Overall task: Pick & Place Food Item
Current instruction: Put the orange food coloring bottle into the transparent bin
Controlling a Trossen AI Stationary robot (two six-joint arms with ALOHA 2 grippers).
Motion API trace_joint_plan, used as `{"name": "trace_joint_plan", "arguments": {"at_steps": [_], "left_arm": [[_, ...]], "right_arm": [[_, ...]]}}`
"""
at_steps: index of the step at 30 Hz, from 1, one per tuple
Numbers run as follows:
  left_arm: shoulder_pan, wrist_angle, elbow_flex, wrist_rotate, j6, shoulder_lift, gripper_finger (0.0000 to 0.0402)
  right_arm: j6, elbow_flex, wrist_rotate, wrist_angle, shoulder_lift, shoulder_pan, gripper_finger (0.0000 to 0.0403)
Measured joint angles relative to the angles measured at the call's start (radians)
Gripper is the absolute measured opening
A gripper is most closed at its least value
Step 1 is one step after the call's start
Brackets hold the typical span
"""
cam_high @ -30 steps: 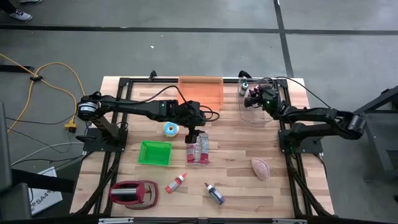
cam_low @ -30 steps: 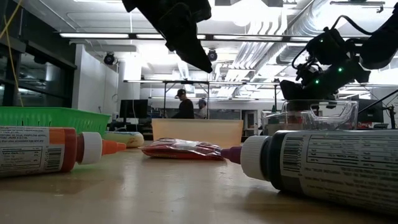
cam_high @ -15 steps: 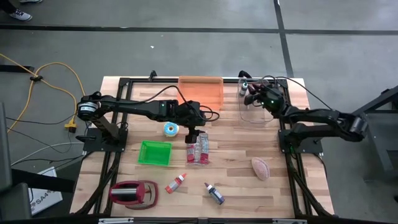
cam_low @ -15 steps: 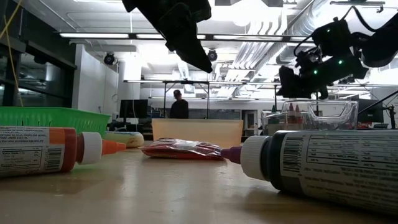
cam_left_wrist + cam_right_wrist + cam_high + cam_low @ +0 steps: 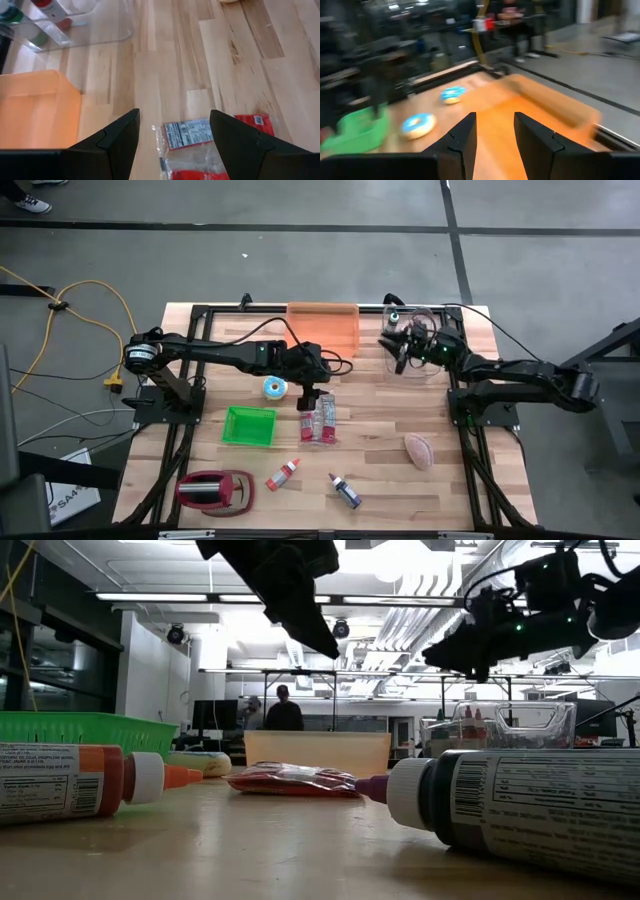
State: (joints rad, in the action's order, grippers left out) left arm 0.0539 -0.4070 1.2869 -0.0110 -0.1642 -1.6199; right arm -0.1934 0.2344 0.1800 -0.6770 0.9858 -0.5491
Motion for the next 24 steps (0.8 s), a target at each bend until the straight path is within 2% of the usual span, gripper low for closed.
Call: {"name": "trace_joint_plan", "arguments": {"at_steps": [8,13,20,24], "left_arm": [[-0.041,-0.031,0.000,-0.004,0.005,0.000,0.0234],[-0.077,-0.093,0.001,-0.088,0.008,0.000,0.0234],[-0.130,-0.162,0.000,-0.100,0.038,0.000,0.0234],[-0.170,-0.162,0.000,-0.150,0.007,0.000,0.0234]], "right_arm": [[0.092,0.000,0.009,-0.014,-0.006,0.182,0.0118],[0.093,0.015,0.006,-0.012,-0.006,0.284,0.0118],[0.117,0.038,0.002,-0.009,-0.006,0.418,0.0118],[0.161,0.038,-0.074,-0.008,-0.006,0.500,0.0118]]}}
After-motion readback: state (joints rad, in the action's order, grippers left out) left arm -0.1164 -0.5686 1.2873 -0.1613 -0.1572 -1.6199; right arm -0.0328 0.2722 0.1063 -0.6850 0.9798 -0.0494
